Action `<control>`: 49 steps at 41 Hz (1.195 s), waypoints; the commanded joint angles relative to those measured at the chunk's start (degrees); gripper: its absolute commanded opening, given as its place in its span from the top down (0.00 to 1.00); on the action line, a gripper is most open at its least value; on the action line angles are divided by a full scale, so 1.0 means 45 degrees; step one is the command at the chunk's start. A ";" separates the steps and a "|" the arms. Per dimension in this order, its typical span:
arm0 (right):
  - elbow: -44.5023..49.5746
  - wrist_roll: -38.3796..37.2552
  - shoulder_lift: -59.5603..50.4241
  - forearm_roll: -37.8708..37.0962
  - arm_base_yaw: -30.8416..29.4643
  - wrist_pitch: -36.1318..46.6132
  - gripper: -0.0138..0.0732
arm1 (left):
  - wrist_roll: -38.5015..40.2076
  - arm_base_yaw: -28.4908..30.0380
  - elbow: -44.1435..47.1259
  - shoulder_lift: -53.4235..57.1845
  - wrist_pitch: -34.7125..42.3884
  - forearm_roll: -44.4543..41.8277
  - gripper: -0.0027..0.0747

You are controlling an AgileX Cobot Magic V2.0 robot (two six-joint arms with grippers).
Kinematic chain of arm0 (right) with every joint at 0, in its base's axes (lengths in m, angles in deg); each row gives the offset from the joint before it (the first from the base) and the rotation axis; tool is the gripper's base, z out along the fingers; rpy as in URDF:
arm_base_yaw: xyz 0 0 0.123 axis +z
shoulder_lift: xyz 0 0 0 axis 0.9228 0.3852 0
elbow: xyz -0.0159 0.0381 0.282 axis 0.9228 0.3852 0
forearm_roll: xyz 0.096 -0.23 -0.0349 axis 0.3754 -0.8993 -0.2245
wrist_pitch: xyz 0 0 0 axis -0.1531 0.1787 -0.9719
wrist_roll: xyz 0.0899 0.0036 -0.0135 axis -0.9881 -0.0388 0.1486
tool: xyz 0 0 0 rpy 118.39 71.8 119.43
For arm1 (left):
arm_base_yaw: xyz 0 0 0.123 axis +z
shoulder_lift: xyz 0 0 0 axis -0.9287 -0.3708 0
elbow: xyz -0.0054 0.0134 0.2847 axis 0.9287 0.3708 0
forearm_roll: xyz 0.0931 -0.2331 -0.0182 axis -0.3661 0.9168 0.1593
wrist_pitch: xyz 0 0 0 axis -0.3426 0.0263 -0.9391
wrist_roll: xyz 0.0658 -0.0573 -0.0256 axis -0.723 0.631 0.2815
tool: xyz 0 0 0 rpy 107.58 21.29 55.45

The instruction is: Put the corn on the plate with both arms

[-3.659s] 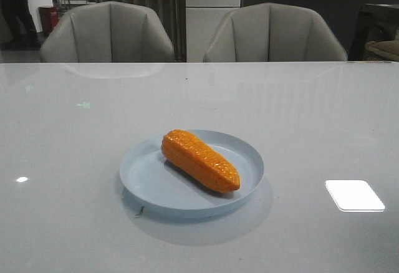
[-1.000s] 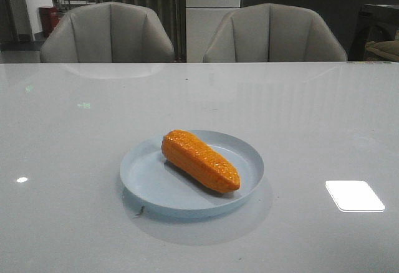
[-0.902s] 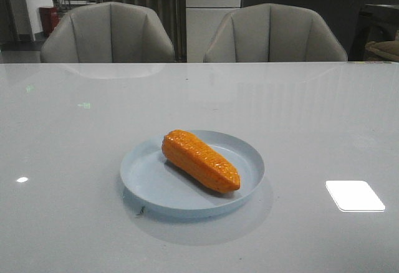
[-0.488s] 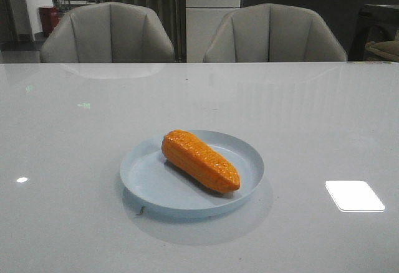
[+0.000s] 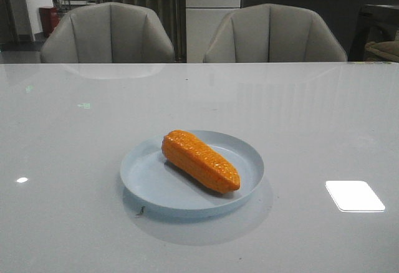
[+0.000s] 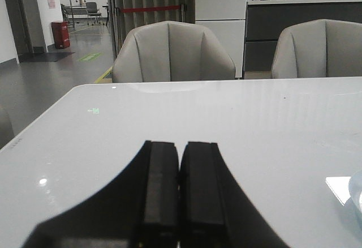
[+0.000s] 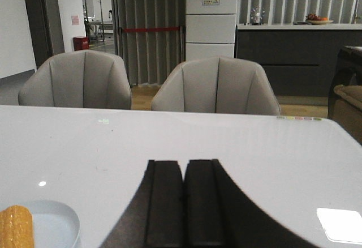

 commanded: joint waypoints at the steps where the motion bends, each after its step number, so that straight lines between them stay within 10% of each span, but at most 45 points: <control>1: 0.0614 -0.0092 -0.0257 -0.0034 -0.0004 0.1758 0.78 | 0.0138 -0.0110 0.0488 0.0199 0.1031 0.0137 0.84; 49: 0.2241 -0.0092 -0.0257 0.0189 -0.0004 0.1755 0.78 | 0.0138 -0.0110 0.0488 0.0199 0.1031 0.0137 0.84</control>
